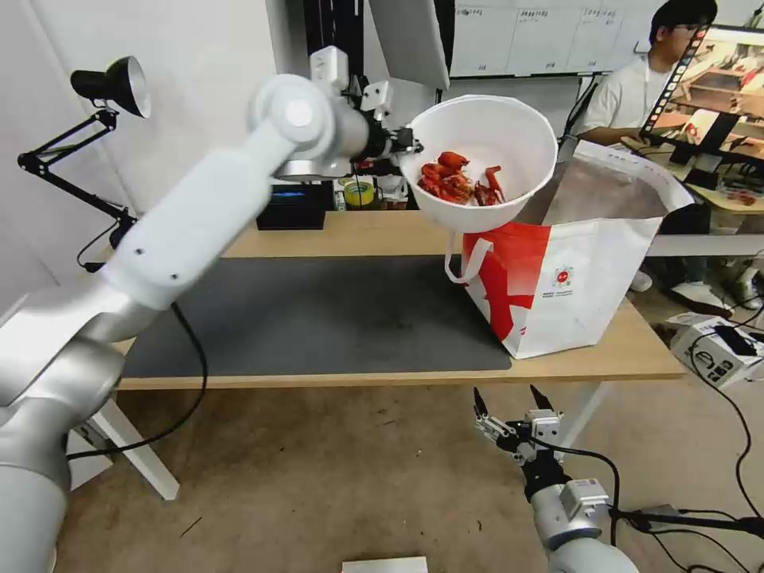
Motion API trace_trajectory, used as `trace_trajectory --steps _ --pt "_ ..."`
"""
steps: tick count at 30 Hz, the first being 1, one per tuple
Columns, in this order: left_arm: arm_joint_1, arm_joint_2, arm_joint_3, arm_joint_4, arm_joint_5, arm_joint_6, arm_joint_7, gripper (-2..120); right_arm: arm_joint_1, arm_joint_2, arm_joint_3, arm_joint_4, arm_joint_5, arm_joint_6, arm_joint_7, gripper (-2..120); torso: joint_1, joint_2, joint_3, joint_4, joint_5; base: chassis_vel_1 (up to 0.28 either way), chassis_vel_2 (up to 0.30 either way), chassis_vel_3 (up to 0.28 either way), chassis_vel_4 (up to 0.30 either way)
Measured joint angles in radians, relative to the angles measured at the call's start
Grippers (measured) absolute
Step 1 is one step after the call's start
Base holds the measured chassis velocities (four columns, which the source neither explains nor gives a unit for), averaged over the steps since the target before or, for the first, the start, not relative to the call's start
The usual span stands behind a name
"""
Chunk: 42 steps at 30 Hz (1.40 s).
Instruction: Pick up the trash from the table and place it into the takeout bag.
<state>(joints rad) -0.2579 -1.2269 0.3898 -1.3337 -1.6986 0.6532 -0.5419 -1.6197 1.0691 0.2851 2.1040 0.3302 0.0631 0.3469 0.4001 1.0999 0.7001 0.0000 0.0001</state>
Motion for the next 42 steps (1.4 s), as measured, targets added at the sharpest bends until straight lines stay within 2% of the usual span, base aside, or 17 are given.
trace_trajectory --steps 4,14,19,25,31,42 --pt "-0.016 -0.065 0.009 0.056 0.008 -0.041 -0.018 0 0.0 0.0 0.0 0.0 0.0 0.0 0.0 100 0.0 0.0 0.0 -0.0001 0.0001 0.0 0.0 0.0 0.0" --pt "-0.041 -0.143 0.026 0.119 0.005 -0.048 -0.028 0 0.0 0.0 0.0 0.0 0.0 0.0 0.0 100 0.0 0.0 0.0 0.0002 -0.0001 0.0 0.0 0.0 0.0" --pt "-0.047 -0.205 0.039 0.167 0.042 -0.085 -0.059 0 0.0 0.0 0.0 0.0 0.0 0.0 0.0 100 0.0 0.0 0.0 -0.0001 0.0 0.0 0.0 0.0 0.0" --pt "-0.039 -0.224 0.065 0.178 0.091 -0.119 -0.062 0 0.0 0.0 0.0 0.0 0.0 0.0 0.0 100 0.0 0.0 0.0 0.0001 -0.0001 0.0 0.0 0.0 0.0" --pt "-0.024 -0.255 0.093 0.179 0.162 -0.201 -0.061 0 0.0 0.0 0.0 0.0 0.0 0.0 0.0 100 0.0 0.0 0.0 -0.0001 -0.0001 0.0 0.0 0.0 0.0" --pt "-0.025 -0.27 0.159 0.16 0.251 -0.25 -0.087 0 0.0 0.0 0.0 0.0 0.0 0.0 0.0 100 0.0 0.0 0.0 0.0 -0.0001 0.0 0.0 0.0 0.0"
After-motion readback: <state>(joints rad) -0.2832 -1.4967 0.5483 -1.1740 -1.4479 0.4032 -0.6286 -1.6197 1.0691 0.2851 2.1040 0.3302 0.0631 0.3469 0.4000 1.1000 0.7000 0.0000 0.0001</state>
